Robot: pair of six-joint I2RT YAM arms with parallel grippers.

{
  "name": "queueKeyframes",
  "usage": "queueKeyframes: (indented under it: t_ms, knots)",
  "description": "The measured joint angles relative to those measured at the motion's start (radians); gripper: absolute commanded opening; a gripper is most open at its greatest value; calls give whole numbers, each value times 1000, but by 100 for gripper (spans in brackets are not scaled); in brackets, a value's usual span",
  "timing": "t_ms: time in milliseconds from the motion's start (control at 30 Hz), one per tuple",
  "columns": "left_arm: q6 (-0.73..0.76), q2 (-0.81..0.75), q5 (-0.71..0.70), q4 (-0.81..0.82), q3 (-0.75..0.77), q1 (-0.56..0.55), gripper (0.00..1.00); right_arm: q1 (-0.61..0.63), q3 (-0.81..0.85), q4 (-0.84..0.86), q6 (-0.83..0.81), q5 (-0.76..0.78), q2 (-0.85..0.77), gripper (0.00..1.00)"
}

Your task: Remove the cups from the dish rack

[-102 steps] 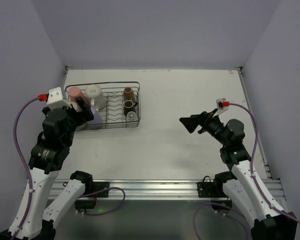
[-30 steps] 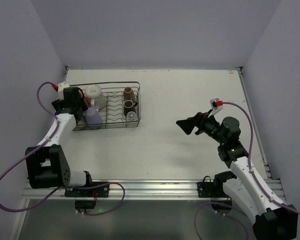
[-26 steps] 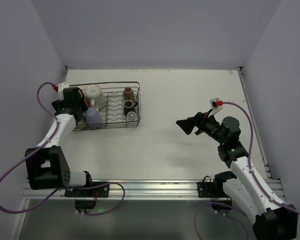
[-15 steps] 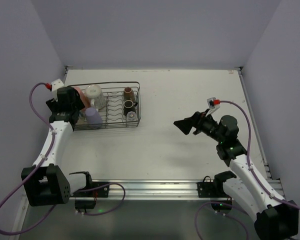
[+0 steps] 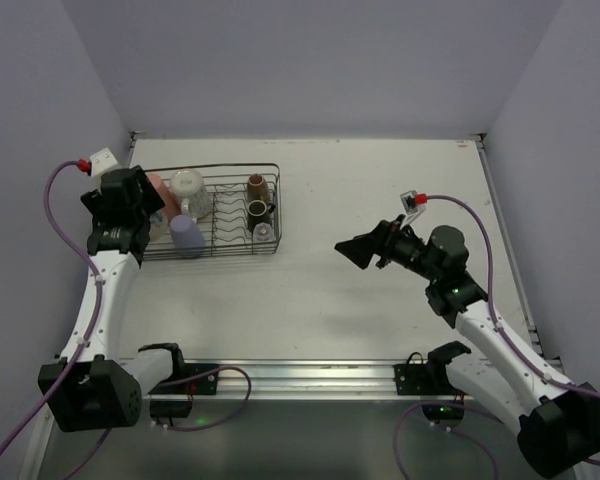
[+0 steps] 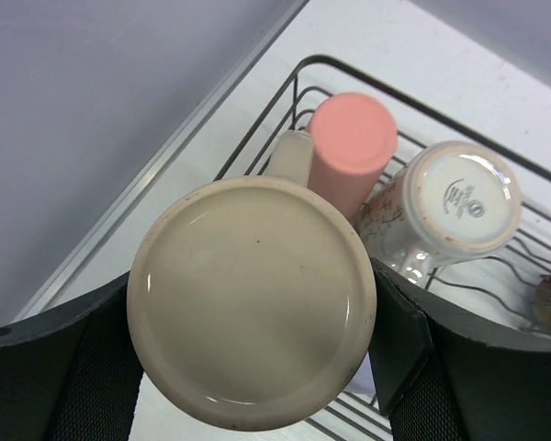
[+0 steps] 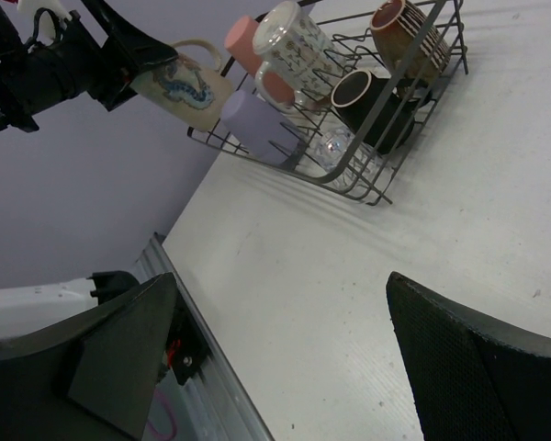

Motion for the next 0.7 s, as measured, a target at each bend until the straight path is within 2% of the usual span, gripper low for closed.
queueKeyframes:
  t_ms: [400,700]
  knots:
    - [-19,-69,126,1,96,0,0,50,74,99,103,0,110,99]
    - [-136,-106,389,34,85,0,0,160,101,329,244,45,287,99]
